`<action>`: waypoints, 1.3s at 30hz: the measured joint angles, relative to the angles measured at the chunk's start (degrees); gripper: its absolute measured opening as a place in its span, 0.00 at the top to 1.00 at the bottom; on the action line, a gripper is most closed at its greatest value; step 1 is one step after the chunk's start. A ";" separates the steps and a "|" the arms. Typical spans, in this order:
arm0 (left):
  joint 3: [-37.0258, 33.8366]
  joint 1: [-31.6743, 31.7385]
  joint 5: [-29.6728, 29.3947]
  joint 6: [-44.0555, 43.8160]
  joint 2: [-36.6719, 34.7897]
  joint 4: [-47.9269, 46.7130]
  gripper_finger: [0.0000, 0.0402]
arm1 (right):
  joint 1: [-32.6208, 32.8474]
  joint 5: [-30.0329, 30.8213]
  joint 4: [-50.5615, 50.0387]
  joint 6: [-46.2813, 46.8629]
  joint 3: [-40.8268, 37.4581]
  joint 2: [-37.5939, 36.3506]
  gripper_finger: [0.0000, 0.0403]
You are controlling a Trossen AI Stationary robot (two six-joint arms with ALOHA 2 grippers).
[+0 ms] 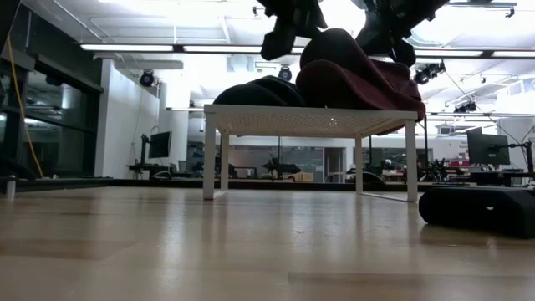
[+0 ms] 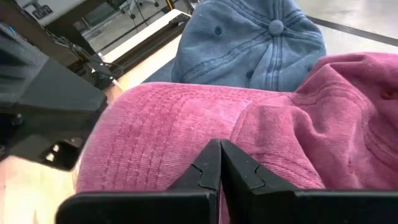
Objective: Pick & Place hat
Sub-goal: Stack the red cap on top of the other red cap on the shelf
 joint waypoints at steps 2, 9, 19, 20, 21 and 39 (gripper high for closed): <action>0.02 0.00 0.43 -2.46 -1.29 -3.30 0.77 | 0.01 -0.01 -0.19 -0.02 0.00 0.00 1.00; 0.04 -0.42 1.63 -7.45 -5.34 -6.11 0.77 | 0.02 -0.10 -0.90 -0.04 -0.04 0.02 1.00; 0.00 -1.93 5.05 -27.14 -14.68 -21.39 0.77 | 0.01 -4.37 -0.47 -0.02 -0.04 0.39 1.00; 0.00 -1.90 5.60 -31.05 -15.99 -23.30 0.77 | 0.02 -5.06 -0.53 0.05 -0.04 0.76 1.00; 0.00 -1.86 6.11 -35.16 -17.27 -25.40 0.77 | 0.00 -5.55 -0.45 0.18 -0.04 1.39 1.00; 0.00 -1.11 12.01 -74.28 -38.86 -41.59 0.78 | 0.36 -9.66 5.21 1.73 0.04 4.10 1.00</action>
